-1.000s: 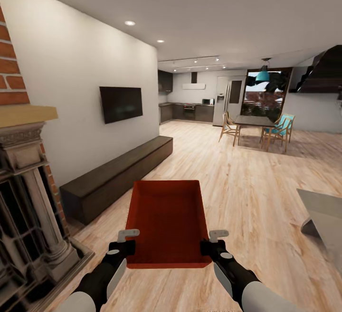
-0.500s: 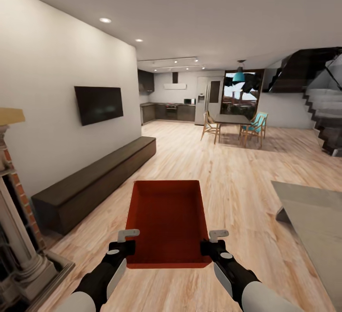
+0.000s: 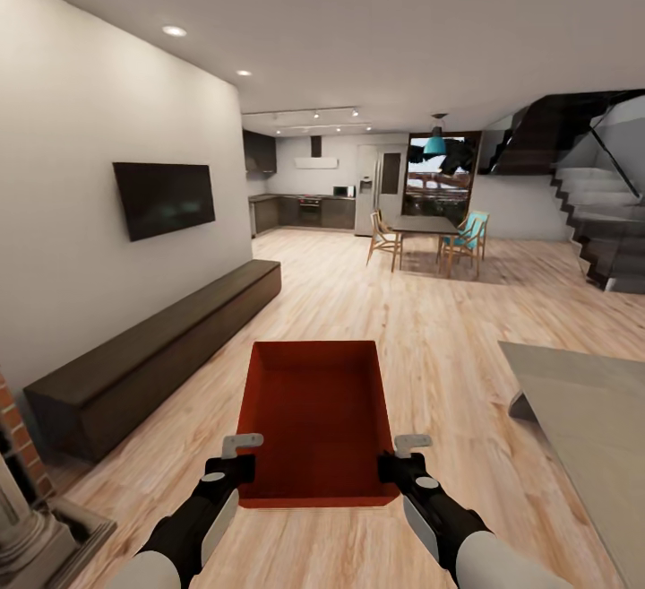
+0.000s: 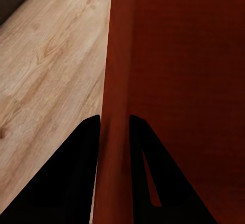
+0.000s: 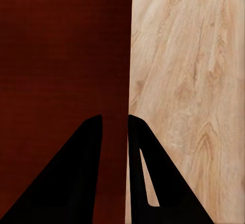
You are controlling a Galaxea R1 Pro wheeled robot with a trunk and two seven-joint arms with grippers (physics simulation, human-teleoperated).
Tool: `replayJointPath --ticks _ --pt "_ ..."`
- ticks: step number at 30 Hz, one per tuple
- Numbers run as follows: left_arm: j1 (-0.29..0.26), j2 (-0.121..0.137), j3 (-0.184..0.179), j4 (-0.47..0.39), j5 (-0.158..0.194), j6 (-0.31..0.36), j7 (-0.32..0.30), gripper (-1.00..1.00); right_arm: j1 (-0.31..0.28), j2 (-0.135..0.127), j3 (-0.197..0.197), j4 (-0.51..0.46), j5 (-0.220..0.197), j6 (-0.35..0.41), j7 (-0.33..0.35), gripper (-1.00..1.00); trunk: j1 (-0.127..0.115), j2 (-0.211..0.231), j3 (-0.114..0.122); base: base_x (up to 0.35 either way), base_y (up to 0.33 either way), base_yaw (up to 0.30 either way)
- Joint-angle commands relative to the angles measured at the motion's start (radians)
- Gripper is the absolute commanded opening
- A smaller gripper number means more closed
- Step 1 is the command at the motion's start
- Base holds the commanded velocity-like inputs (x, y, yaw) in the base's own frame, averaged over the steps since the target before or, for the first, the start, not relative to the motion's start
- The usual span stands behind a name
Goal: Move the two storage containers from the living room to the garage. In the garage, place one container on the floor and stack the other container on top of it (either order is fine).
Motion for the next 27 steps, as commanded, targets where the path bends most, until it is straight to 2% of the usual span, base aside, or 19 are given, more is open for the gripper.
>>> replayJointPath --ticks 1,27 --pt "-0.001 0.002 0.011 -0.005 -0.008 -0.006 0.015 -1.0 -0.001 -0.01 -0.006 0.003 -0.015 -0.003 -0.007 -1.0 0.001 -0.001 -0.001 0.315 0.0 -0.002" --pt "-0.001 0.003 0.011 -0.005 -0.008 -0.006 0.015 -1.0 -0.001 -0.01 -0.006 0.003 -0.015 -0.001 -0.007 -1.0 0.001 -0.001 -0.001 0.322 0.0 0.0"
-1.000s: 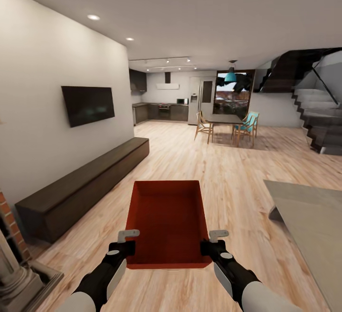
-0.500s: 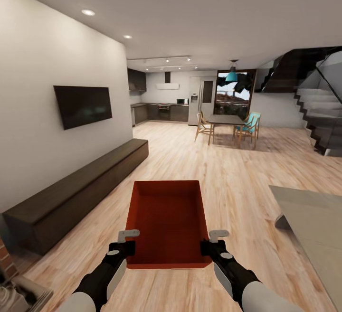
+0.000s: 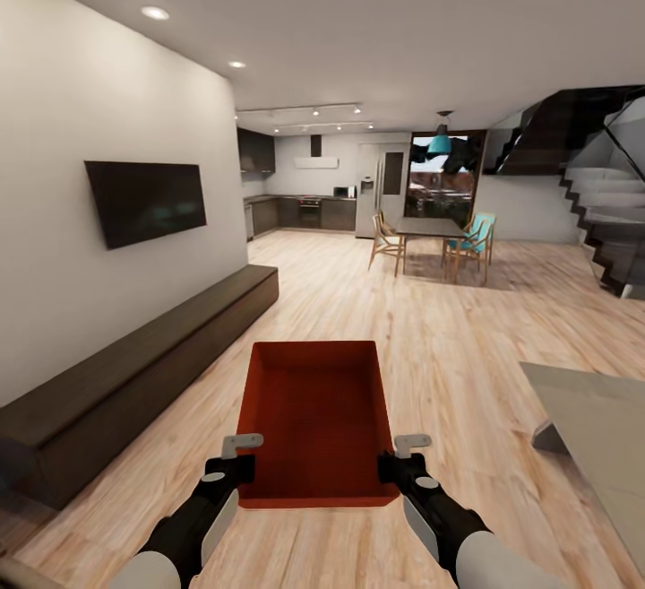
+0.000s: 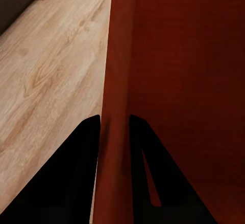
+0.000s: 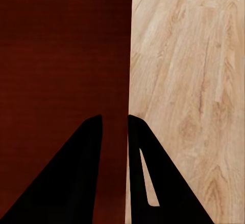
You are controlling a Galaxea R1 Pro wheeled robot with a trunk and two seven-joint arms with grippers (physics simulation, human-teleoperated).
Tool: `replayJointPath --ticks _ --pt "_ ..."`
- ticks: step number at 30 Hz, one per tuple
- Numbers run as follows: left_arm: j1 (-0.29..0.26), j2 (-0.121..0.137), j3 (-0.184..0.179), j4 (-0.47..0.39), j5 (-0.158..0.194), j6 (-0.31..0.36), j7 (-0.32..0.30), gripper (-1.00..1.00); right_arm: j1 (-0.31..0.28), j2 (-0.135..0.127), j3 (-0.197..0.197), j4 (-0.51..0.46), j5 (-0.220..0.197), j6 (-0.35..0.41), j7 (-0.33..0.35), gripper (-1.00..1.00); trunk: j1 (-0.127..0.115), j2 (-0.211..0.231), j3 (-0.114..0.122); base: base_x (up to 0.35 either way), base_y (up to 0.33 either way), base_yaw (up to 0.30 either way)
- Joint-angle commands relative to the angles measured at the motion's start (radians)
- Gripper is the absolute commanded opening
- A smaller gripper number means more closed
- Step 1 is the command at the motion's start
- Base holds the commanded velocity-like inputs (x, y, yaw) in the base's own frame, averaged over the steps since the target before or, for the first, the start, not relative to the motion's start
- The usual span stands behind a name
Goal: Move the two storage containers from the living room to the garage. In the garage, place one container on the floor and stack the other container on top of it (either order is fine).
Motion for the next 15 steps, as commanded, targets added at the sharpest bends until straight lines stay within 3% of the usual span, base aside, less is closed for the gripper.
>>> replayJointPath --ticks 1,9,15 --pt "-0.001 0.002 0.011 -0.005 -0.008 -0.008 0.016 -1.0 -0.001 -0.01 -0.006 0.003 -0.015 -0.003 -0.007 -1.0 0.001 -0.001 -0.001 0.322 0.0 0.0" --pt "-0.001 0.002 0.011 -0.005 -0.008 -0.008 0.016 -1.0 -0.001 -0.011 -0.006 0.003 -0.016 -0.003 -0.007 -1.0 0.001 -0.001 -0.001 0.322 0.0 -0.006" --pt "-0.001 0.002 0.011 -0.005 -0.008 -0.008 0.016 -1.0 -0.001 -0.01 -0.006 0.003 -0.017 -0.004 -0.015 -1.0 0.001 -0.001 -0.001 0.322 0.0 -0.214"
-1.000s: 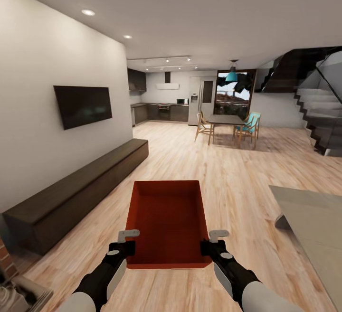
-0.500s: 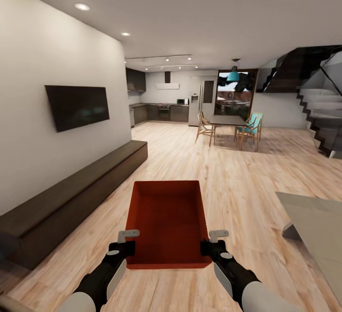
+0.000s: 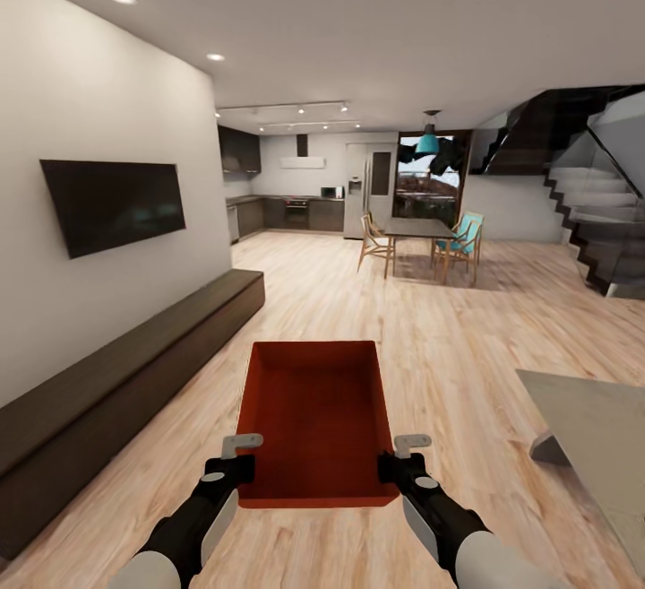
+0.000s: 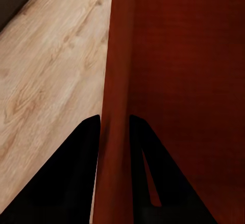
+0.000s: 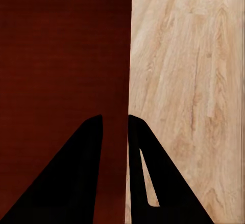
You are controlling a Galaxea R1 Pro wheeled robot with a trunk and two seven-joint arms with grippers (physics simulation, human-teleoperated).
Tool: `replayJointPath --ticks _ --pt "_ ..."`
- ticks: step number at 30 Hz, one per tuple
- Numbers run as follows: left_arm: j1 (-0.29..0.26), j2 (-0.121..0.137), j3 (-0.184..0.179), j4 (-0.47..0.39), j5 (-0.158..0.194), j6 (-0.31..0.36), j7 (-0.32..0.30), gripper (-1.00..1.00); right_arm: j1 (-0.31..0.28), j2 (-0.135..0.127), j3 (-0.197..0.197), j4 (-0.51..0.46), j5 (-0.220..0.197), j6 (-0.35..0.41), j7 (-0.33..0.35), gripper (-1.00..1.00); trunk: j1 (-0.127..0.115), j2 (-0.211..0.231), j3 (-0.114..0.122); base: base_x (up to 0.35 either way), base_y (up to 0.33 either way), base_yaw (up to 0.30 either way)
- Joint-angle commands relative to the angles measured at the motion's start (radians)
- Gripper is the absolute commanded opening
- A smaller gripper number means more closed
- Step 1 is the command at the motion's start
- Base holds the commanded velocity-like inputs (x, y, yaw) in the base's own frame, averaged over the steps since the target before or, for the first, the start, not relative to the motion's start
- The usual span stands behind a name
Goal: Move the two storage containers from the living room to the garage. In the garage, place one container on the floor and stack the other container on top of it (either order is fine).
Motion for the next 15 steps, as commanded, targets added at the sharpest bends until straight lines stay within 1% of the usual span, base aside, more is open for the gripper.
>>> replayJointPath --ticks 1,15 --pt "-0.001 0.002 0.009 -0.006 -0.01 -0.008 0.016 -1.0 -0.001 -0.011 -0.014 0.004 -0.012 -0.004 -0.01 -1.0 0.001 -0.001 -0.001 0.322 0.0 -0.245" --pt "-0.001 0.002 0.009 -0.006 -0.01 -0.008 0.016 -1.0 -0.001 -0.011 -0.014 0.004 -0.012 -0.004 -0.017 -1.0 0.001 -0.001 -0.001 0.322 0.0 -0.251"
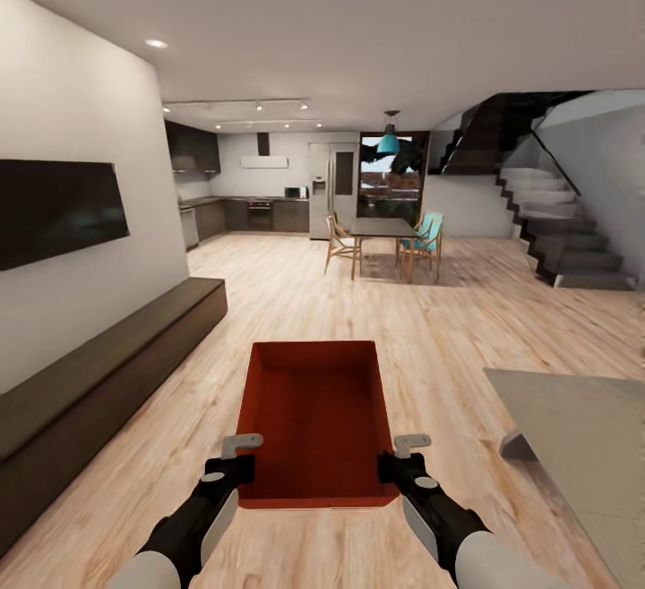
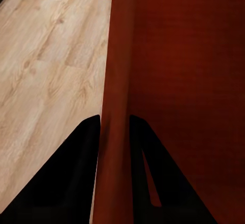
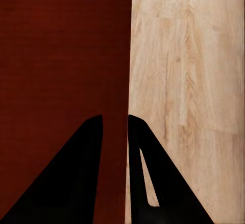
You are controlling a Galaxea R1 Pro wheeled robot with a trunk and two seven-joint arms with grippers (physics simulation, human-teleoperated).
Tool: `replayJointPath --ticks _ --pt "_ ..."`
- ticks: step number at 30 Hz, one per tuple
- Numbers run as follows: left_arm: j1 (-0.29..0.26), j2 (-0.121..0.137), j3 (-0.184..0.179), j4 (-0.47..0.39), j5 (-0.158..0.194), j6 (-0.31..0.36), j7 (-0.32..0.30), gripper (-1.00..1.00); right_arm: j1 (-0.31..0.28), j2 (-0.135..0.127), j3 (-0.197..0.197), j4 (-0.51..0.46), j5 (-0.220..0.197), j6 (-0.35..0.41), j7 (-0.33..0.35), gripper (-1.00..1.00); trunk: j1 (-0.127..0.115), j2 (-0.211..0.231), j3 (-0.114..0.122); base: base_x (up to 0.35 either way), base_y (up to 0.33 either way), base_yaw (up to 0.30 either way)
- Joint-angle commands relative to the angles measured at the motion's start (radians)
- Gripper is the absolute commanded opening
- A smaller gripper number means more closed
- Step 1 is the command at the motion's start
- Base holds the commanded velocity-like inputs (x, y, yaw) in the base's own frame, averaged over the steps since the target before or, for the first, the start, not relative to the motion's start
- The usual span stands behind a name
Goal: Move the two storage containers from the living room to the garage. In the garage, place one container on the floor and stack the other container on top of it (either order is fine).
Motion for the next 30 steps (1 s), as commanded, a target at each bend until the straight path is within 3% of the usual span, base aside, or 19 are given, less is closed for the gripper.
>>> replayJointPath --ticks 1,7,30 --pt "-0.001 0.002 0.008 -0.006 -0.01 -0.008 0.016 -1.0 -0.001 -0.011 -0.015 0.004 -0.011 -0.005 -0.016 -1.0 0.001 -0.001 -0.001 0.322 0.0 -0.253" --pt "-0.001 0.002 0.009 -0.006 -0.01 -0.008 0.016 -1.0 -0.001 -0.011 -0.015 0.004 -0.011 -0.005 -0.016 -1.0 0.001 -0.001 -0.001 0.322 0.0 -0.144" --pt "-0.001 0.002 0.009 -0.005 -0.01 -0.008 0.016 -1.0 -0.001 -0.011 -0.015 0.004 -0.011 -0.005 -0.016 -1.0 0.001 -0.001 -0.001 0.322 0.0 -0.004"
